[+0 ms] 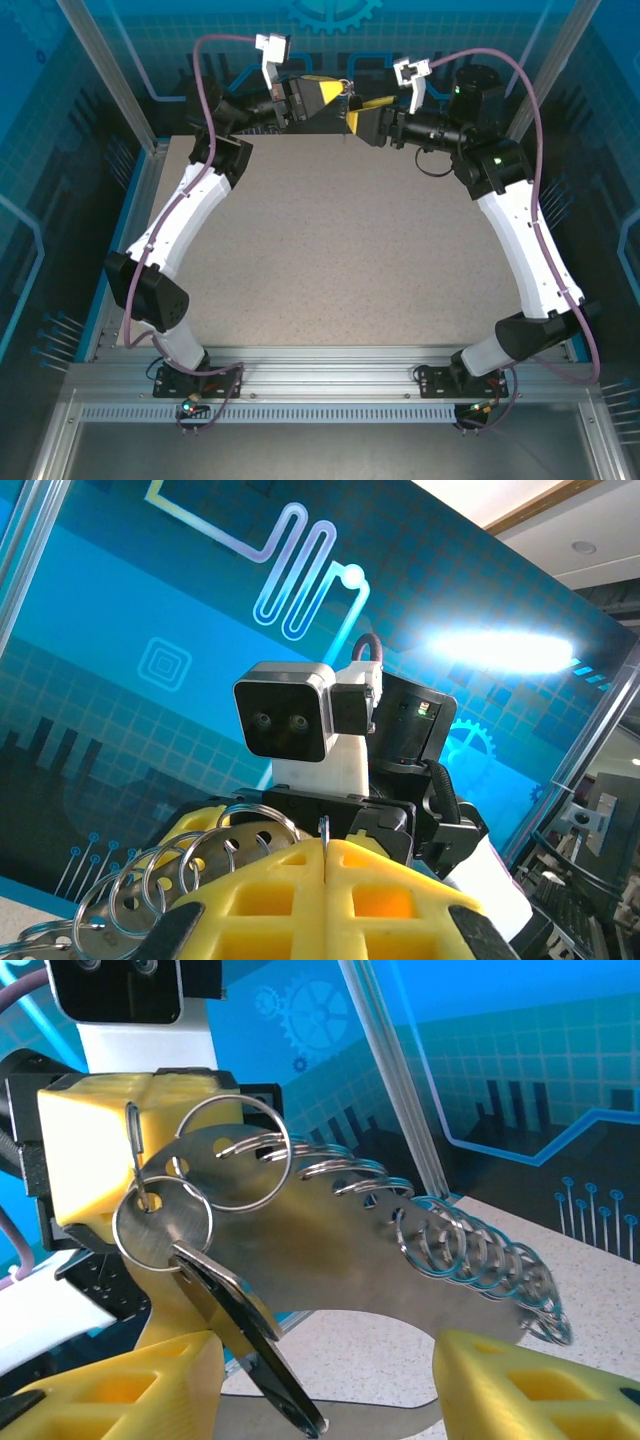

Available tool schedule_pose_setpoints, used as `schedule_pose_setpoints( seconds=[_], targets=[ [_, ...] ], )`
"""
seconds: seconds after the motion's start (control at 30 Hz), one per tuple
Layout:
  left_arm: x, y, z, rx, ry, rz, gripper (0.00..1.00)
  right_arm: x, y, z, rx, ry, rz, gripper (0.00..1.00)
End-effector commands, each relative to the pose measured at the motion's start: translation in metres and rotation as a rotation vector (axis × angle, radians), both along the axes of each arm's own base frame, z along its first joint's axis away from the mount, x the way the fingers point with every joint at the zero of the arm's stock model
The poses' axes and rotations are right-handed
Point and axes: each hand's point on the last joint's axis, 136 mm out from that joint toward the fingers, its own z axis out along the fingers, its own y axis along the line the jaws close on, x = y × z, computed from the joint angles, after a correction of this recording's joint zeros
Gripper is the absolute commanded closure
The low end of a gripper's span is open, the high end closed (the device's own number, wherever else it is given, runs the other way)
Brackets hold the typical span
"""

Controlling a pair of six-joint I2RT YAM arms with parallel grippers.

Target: Put the keys on the keyring

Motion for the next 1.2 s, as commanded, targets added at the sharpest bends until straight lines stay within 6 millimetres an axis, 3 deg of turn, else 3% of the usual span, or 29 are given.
schedule_pose_setpoints(
  seconds=[0.0, 0.2, 0.63, 0.87, 1.0, 1.17],
  targets=[
    [-0.020, 0.003, 0.016, -0.002, -0.061, -0.042, 1.00, -0.001, -0.011, 0.012, -0.034, -0.069, -0.064, 0.40],
    [-0.021, 0.003, 0.016, -0.001, -0.059, -0.043, 1.00, 0.000, -0.018, 0.006, -0.077, -0.074, -0.105, 0.39],
    [-0.021, 0.002, 0.015, 0.007, -0.056, -0.054, 1.00, -0.016, 0.007, 0.021, -0.034, -0.121, 0.080, 0.35],
    [-0.019, 0.000, 0.015, 0.002, -0.047, -0.080, 1.00, -0.010, 0.015, 0.019, -0.053, -0.120, 0.100, 0.36],
    [-0.019, 0.000, 0.016, -0.003, -0.048, -0.085, 1.00, -0.010, 0.016, 0.015, -0.057, -0.113, 0.114, 0.42],
    [-0.018, -0.001, 0.017, -0.004, -0.050, -0.085, 1.00, -0.013, 0.015, 0.012, -0.048, -0.103, 0.131, 0.55]
  ],
)
